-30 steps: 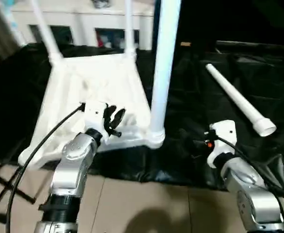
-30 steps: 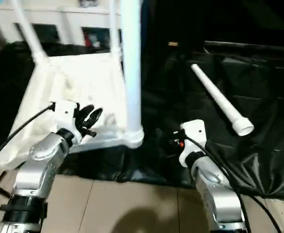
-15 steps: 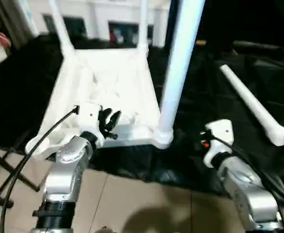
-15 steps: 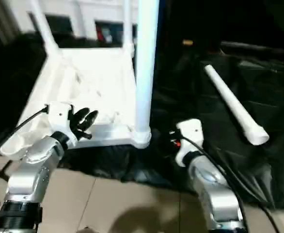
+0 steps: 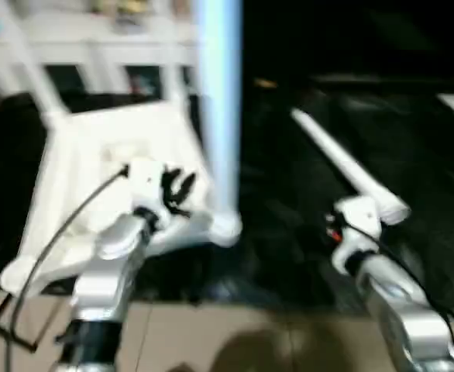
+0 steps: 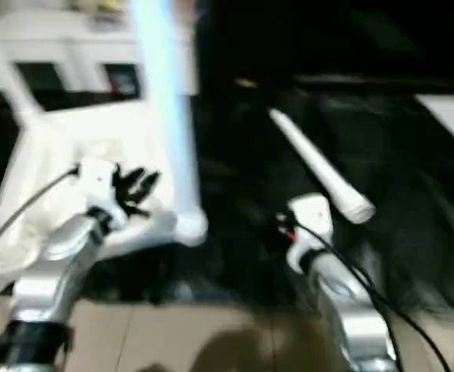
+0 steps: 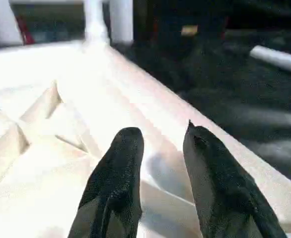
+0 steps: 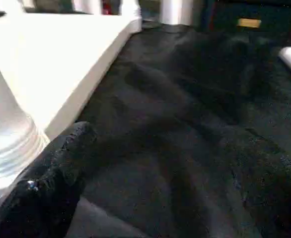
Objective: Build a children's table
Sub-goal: Rotate leg to tighten
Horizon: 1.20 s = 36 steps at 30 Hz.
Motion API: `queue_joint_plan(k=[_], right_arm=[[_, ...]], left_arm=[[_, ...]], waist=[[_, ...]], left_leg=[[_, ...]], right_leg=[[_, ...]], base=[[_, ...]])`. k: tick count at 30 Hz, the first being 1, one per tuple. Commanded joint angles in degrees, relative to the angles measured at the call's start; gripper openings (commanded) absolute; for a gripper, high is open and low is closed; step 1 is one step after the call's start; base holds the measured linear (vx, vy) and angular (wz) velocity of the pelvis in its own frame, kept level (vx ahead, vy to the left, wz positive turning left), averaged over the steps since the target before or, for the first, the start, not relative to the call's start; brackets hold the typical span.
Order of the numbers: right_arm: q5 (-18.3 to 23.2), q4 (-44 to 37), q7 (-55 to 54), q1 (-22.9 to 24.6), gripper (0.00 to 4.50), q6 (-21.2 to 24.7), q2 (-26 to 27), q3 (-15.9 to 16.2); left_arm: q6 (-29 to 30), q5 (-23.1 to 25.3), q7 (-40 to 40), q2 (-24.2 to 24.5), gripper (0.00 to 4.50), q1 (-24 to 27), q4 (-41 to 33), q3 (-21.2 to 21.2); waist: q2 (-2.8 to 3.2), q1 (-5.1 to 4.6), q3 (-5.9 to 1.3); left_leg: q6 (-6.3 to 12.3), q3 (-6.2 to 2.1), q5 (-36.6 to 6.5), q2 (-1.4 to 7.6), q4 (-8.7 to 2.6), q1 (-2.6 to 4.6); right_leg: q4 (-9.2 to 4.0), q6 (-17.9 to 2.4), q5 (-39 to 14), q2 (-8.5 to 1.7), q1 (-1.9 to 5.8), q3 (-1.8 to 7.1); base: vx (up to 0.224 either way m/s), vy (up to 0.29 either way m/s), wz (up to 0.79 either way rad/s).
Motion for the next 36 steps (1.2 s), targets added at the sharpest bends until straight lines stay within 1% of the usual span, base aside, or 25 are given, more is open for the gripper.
queue_joint_plan(k=[1,2,4,5,7,11,13,15,16,17,20,22,24,25,26,27,28,29,30,31,32,33,34,35,36], right_arm=[[-0.31,-0.04,0.28,0.78,4.41,-0.23,-1.42,-1.12],[-0.31,-0.04,0.28,0.77,4.41,-0.23,-1.42,-1.11],[-0.17,0.12,0.69,0.74,4.41,-0.52,-1.64,-1.05],[-0.15,0.10,0.89,0.80,4.41,-0.62,-1.71,-0.95],[-0.17,0.10,1.07,0.90,4.41,-0.76,-1.76,-0.81],[-0.43,1.76,1.36,0.28,4.41,-1.43,-2.02,-0.73],[-0.35,1.87,1.38,0.13,4.41,-1.45,-2.12,-0.78],[-0.24,1.96,1.31,-0.08,4.41,-1.46,-2.21,-0.92],[-0.30,2.00,1.28,-0.15,4.41,-1.51,-2.22,-0.98],[-0.65,2.09,1.27,-0.19,4.41,-1.55,-2.39,-0.84],[-1.07,2.27,1.31,0.01,4.41,-1.81,-2.55,-0.72],[-0.57,2.33,1.12,0.13,4.41,-1.69,-2.42,-1.32],[-0.31,2.39,0.96,0.02,4.41,-1.67,-2.51,-1.73],[-0.54,2.38,0.66,-0.06,4.41,-1.77,-2.62,-1.87],[-0.82,2.62,-0.12,-0.36,4.41,-1.68,-2.62,-2.38],[-1.03,3.20,-1.45,-0.92,4.41,-1.30,-2.45,-3.39],[-1.43,3.50,-1.80,-1.26,4.41,-1.89,-2.67,-3.65],[-1.81,3.61,-1.91,-1.46,4.41,-2.39,-2.94,-3.67],[-2.33,3.60,-1.88,-1.55,4.41,-2.80,-3.25,-3.52],[-2.68,3.76,-2.22,-1.75,4.41,-2.87,-3.53,-3.90],[-2.69,3.77,-2.24,-1.76,4.41,-2.87,-3.54,-3.92],[-2.34,3.99,-2.68,-1.94,4.41,-2.76,-3.42,-4.71],[-2.15,4.20,-3.40,-2.09,4.41,-2.81,-3.24,-5.51],[-0.69,4.69,-4.93,-2.43,4.41,-2.47,-2.17,-7.65],[-0.52,4.77,-5.24,-2.49,4.41,-2.48,-2.03,-8.00]], left_arm=[[-0.54,0.00,1.12,-0.87,1.62,-0.89,-0.80,-0.71],[-0.54,0.00,1.13,-0.87,1.62,-0.89,-0.80,-0.71],[-0.06,0.33,1.74,-0.34,1.62,-0.37,-1.04,-0.65],[0.20,0.18,1.50,-0.15,1.62,-0.14,-1.30,-0.71],[0.52,0.15,0.79,0.38,1.62,0.40,-2.09,-1.05],[1.20,-0.27,-0.10,1.08,1.62,0.73,-2.49,-0.96],[0.99,-0.11,-0.10,1.19,1.62,0.72,-2.54,-1.31],[0.67,0.18,0.12,1.19,1.62,0.76,-2.76,-1.81],[0.71,0.13,0.31,1.17,1.62,0.84,-2.89,-1.98],[1.39,0.23,0.40,1.32,1.62,0.84,-2.84,-2.28],[2.25,-1.34,0.57,0.33,1.62,0.45,-2.42,-1.32],[2.43,-1.06,0.16,0.50,1.62,0.43,-2.64,-1.75],[2.43,-0.45,0.10,0.77,1.62,0.49,-2.69,-2.25],[2.09,-0.46,0.00,0.83,1.62,0.64,-2.77,-2.39],[1.73,0.12,0.38,1.00,1.62,0.80,-2.94,-2.71],[1.53,1.45,1.41,1.27,1.62,0.93,-3.23,-3.22],[1.27,2.01,1.46,1.52,1.62,1.09,-3.55,-3.89],[0.84,3.08,1.51,2.00,1.62,1.26,-3.91,-4.83],[0.40,4.00,1.61,2.35,1.62,1.47,-4.27,-5.64],[0.14,4.70,1.92,2.32,1.62,1.78,-4.57,-6.24],[0.13,4.71,1.93,2.31,1.62,1.79,-4.58,-6.25],[0.29,4.58,2.27,1.93,1.62,1.83,-4.44,-6.10],[0.63,4.42,2.66,1.61,1.62,1.74,-4.18,-5.89],[1.11,3.75,2.87,1.11,1.62,1.46,-3.84,-5.51],[1.16,3.53,2.83,1.01,1.62,1.41,-3.81,-5.44]], waist=[[-0.96,-2.37,-4.32],[-1.87,-1.11,-3.12],[-2.12,-2.05,-2.90],[-1.76,-2.36,-2.88],[-1.42,-3.33,-2.47],[-2.67,-2.40,-2.34],[-3.00,-0.83,-2.29],[-1.49,-1.65,-2.23],[-0.22,-2.60,-3.08],[0.17,-3.06,-3.02],[-0.51,-2.84,-2.44],[-1.45,-2.91,-2.19],[-2.25,-2.56,-2.23],[-2.37,-1.76,-2.35],[-3.09,-1.19,-2.34],[-2.86,-0.93,-2.26],[-3.13,-0.88,-1.87],[-0.54,-1.81,-1.74],[1.54,-3.95,-2.32],[2.30,-4.93,-2.49],[2.64,-4.93,-2.11],[2.44,-5.28,-2.06],[1.84,-6.41,-2.51],[1.29,-5.78,-2.27],[0.64,-5.27,-2.26]], left_leg=[[18.00,-6.25,70.52,5.86,-1.36,5.88],[10.51,-1.19,40.54,-0.24,-2.27,1.02],[4.83,0.89,2.93,1.06,-4.52,0.84],[2.96,0.88,-1.94,1.73,-5.67,0.36],[-1.33,1.71,-14.65,2.72,-7.41,0.28],[3.89,4.32,-14.89,3.39,-5.54,0.15],[7.07,3.74,-9.17,4.82,-2.47,-0.53],[6.22,4.42,-12.92,5.02,-7.11,1.11],[4.57,4.33,-16.40,5.09,-8.15,3.28],[1.36,3.75,-19.24,5.54,-8.87,3.22],[-6.47,3.98,-32.88,5.45,-10.01,3.16],[-3.45,5.31,-34.33,4.39,-9.42,2.82],[1.43,6.18,-28.76,3.82,-7.82,1.73],[4.39,6.31,-22.74,3.86,-6.18,0.96],[6.61,5.16,-18.04,4.52,-3.25,0.09],[6.43,4.39,-16.87,5.19,-2.98,0.22],[8.63,2.93,-17.86,4.13,-6.22,-2.99],[7.24,3.22,-21.58,3.22,-8.94,-2.38],[3.17,1.16,-28.92,1.67,-13.07,0.11],[-6.18,-5.60,-26.68,4.36,-11.34,2.84],[-8.98,-8.58,-29.73,5.68,-12.38,2.73],[-10.06,-11.23,-32.49,6.48,-13.32,3.13],[-6.66,-16.09,-32.81,7.50,-14.09,4.31],[-5.44,-14.87,-33.69,10.23,-13.63,4.81],[-3.48,-14.36,-34.52,9.87,-13.85,4.05]], right_leg=[[-5.62,6.68,23.92,-5.34,-3.19,4.17],[-9.69,3.66,25.37,-4.52,-1.38,2.46],[-10.98,-3.65,7.84,-6.19,0.01,1.69],[-10.87,-5.47,4.84,-6.32,0.78,1.25],[-11.73,-8.03,-3.68,-5.86,0.52,0.27],[-15.08,-7.64,-19.99,-10.03,-0.23,2.52],[-16.77,-5.98,-26.94,-14.74,-0.06,5.44],[-14.24,-7.43,-22.39,-7.70,-1.67,1.05],[-12.08,-8.77,-11.21,-3.95,-2.59,-0.85],[-10.76,-8.84,-0.66,-2.58,-2.60,-1.30],[-11.77,-5.41,-1.37,-4.13,-2.55,-0.75],[-13.63,-3.60,-11.94,-6.08,-2.58,-0.48],[-15.47,-0.95,-21.09,-8.97,-1.72,0.54],[-16.93,0.83,-24.72,-12.05,-1.15,2.33],[-18.25,2.31,-28.94,-16.29,-0.66,4.59],[-18.66,1.78,-31.21,-17.02,-0.88,4.74],[-17.88,0.54,-30.43,-14.74,1.93,-1.42],[-16.05,-0.06,-29.41,-10.53,1.73,-4.37],[-8.93,-2.16,-15.84,-1.72,1.04,-7.88],[-6.33,-4.69,6.63,-1.63,-1.12,-5.00],[-5.89,-5.56,6.79,-2.25,-0.97,-4.60],[-5.20,-6.26,4.53,-2.22,-1.03,-4.08],[-3.49,-8.28,-1.41,-2.14,-1.07,-2.11],[-2.76,-9.06,-2.81,-2.60,-1.76,-0.06],[-1.79,-8.65,-2.14,-2.61,-1.38,0.58]], base=[[-0.140,0.151,-0.26],[-0.140,0.151,-0.26],[-0.136,0.105,0.08],[-0.097,0.058,0.08],[-0.055,-0.035,-0.11],[-0.057,-0.035,-0.03],[-0.018,0.043,0.00],[-0.033,0.094,0.00],[-0.030,0.105,0.04],[-0.030,0.105,0.04],[-0.038,0.096,0.06],[0.000,0.000,0.00],[0.000,0.000,0.00],[0.000,0.000,0.00],[0.000,0.000,0.00],[-0.037,0.091,-0.11],[-0.006,0.095,0.02],[-0.006,0.095,0.02],[0.033,0.087,0.35],[0.010,0.072,0.46],[0.010,0.072,0.46],[-0.027,-0.004,0.38],[-0.037,-0.052,0.38],[-0.037,-0.052,0.38],[-0.052,-0.101,0.38]])
